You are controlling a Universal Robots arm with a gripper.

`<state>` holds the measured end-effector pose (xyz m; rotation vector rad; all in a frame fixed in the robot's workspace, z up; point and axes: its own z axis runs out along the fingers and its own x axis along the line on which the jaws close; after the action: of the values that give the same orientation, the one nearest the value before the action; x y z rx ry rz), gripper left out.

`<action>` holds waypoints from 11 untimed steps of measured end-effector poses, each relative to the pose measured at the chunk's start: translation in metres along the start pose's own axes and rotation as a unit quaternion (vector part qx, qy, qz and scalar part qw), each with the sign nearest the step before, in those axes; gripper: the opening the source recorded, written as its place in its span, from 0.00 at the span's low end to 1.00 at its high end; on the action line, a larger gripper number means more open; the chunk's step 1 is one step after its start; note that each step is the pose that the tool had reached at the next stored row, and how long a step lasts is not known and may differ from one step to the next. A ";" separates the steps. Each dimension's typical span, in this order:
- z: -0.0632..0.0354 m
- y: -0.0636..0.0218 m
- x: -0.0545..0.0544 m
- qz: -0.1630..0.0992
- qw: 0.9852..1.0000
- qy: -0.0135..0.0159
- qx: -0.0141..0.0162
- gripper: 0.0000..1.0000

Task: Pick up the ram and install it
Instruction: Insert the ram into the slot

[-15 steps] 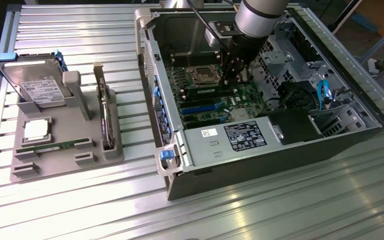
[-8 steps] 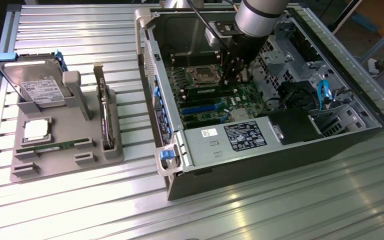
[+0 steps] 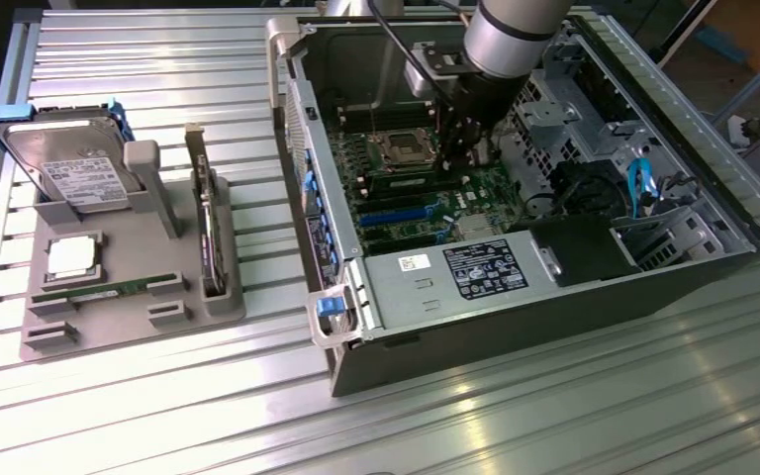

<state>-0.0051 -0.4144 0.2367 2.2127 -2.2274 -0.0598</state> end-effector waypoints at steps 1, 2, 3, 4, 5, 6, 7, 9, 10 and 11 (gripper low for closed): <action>0.0008 0.0000 0.000 0.000 1.000 0.000 0.000 0.12; 0.0027 -0.0001 0.000 0.000 1.000 0.000 0.000 0.12; 0.0030 -0.0001 0.000 0.000 1.000 0.000 0.000 0.12; 0.0033 -0.0001 0.000 0.000 1.000 0.000 0.000 0.12; 0.0036 -0.0001 0.000 0.000 1.000 0.000 0.000 0.12; 0.0039 -0.0001 0.000 0.000 1.000 0.000 0.000 0.12; 0.0041 -0.0001 0.000 0.000 1.000 0.000 0.000 0.12; 0.0045 -0.0001 0.000 0.000 1.000 0.000 0.000 0.12; 0.0046 -0.0001 0.000 0.000 1.000 0.000 0.000 0.12; 0.0046 -0.0001 0.000 0.000 1.000 0.000 0.000 0.12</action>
<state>-0.0051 -0.4145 0.2321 2.2126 -2.2273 -0.0597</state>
